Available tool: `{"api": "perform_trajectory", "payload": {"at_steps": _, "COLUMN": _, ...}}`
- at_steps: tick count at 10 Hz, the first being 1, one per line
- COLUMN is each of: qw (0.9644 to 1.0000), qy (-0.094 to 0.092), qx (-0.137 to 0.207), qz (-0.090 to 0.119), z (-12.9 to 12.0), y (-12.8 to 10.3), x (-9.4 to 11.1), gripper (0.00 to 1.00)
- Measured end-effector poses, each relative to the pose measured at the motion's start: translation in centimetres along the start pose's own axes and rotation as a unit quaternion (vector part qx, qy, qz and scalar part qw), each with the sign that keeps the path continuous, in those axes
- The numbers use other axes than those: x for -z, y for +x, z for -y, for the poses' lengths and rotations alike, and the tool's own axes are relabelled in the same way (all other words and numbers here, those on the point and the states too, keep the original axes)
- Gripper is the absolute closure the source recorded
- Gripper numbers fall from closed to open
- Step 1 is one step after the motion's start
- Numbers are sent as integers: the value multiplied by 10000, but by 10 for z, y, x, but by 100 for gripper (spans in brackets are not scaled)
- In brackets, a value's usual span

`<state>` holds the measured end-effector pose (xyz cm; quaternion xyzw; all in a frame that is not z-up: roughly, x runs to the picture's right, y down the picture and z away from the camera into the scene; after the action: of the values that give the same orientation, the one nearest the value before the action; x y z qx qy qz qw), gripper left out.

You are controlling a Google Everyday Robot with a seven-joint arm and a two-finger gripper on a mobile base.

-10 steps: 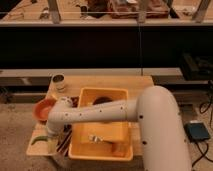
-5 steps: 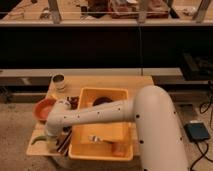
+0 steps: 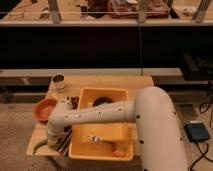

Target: Place pepper in red bowl

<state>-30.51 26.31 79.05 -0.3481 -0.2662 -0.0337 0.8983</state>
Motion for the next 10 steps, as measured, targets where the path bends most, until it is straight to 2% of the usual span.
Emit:
{"api": "perform_trajectory", "payload": {"at_steps": 1, "qw": 10000, "qy": 8, "qx": -3, "qz": 13, "z": 0, "y": 2, "x": 3, "gripper": 92}}
{"api": "perform_trajectory", "payload": {"at_steps": 3, "qw": 9995, "qy": 207, "qx": 71, "qz": 211, "z": 6, "y": -2, "x": 25, "gripper": 92}}
{"api": "perform_trajectory", "payload": {"at_steps": 5, "qw": 9978, "qy": 508, "qx": 246, "qz": 360, "z": 18, "y": -17, "x": 67, "gripper": 92}}
{"api": "perform_trajectory", "payload": {"at_steps": 6, "qw": 9958, "qy": 716, "qx": 389, "qz": 426, "z": 34, "y": -27, "x": 92, "gripper": 92}}
{"api": "perform_trajectory", "payload": {"at_steps": 8, "qw": 9922, "qy": 915, "qx": 638, "qz": 561, "z": 62, "y": -36, "x": 112, "gripper": 92}}
{"api": "perform_trajectory", "payload": {"at_steps": 10, "qw": 9851, "qy": 1189, "qx": 926, "qz": 832, "z": 116, "y": -36, "x": 125, "gripper": 92}}
